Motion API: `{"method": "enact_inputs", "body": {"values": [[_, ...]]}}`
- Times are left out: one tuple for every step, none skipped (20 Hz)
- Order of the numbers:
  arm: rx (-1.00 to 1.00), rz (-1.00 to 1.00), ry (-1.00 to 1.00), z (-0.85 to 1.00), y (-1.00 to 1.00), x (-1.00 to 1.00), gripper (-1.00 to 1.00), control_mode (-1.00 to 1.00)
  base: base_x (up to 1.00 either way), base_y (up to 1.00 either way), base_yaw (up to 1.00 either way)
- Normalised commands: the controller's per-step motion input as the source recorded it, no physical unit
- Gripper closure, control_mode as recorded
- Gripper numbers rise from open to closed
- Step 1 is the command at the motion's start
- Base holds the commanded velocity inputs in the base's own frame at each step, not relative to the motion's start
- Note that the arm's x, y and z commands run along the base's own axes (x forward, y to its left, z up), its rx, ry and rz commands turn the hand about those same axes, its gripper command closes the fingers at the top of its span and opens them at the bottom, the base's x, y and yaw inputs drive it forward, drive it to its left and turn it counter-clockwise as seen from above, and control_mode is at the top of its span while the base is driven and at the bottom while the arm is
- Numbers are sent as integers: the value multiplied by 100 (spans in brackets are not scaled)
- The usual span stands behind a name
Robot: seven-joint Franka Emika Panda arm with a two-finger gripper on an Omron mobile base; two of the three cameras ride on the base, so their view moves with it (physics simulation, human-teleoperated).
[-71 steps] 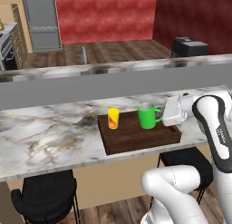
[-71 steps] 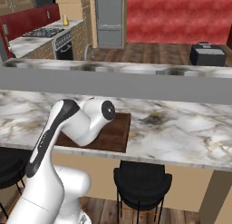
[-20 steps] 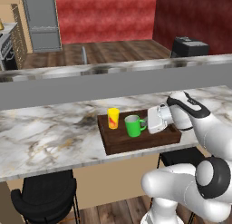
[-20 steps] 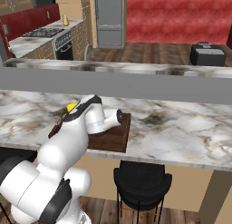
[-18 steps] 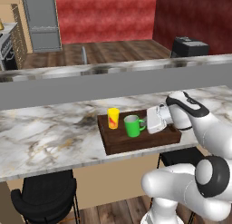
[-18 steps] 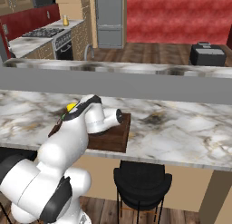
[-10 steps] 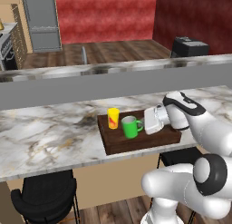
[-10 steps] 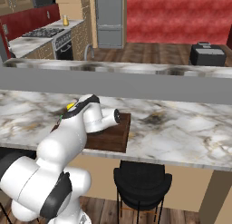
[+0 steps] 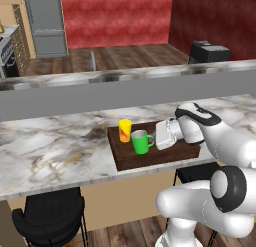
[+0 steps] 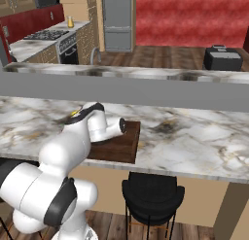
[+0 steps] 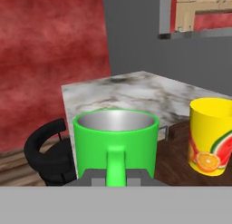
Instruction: There is a tray on the dining counter. Grab the cup, mug, and pitcher and place them on the tray. The pitcher may be placed next to the tray if it cannot fit the tray.
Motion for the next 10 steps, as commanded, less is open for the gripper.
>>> {"method": "enact_inputs", "body": {"values": [[0, 0, 3, -4, 4, 7, 100, -100, 0, 0, 0], [0, 0, 3, -2, 3, 5, 100, -100, 0, 0, 0], [0, 0, 4, 0, 4, 5, 100, -100, 0, 0, 0], [0, 1, 5, 0, 0, 0, 100, -100, 0, 0, 0], [0, 1, 5, 0, 0, 0, 100, -100, 0, 0, 0], [0, 1, 5, 0, 1, 6, 100, -100, 0, 0, 0], [0, 1, 4, 0, 0, 5, 100, -100, 0, 0, 0], [0, 1, 4, 0, 0, 3, 100, -100, 0, 0, 0], [0, 1, 4, 0, 0, 7, 100, -100, 0, 0, 0], [0, 0, 2, -3, 0, 10, 100, -100, 0, 0, 0]]}}
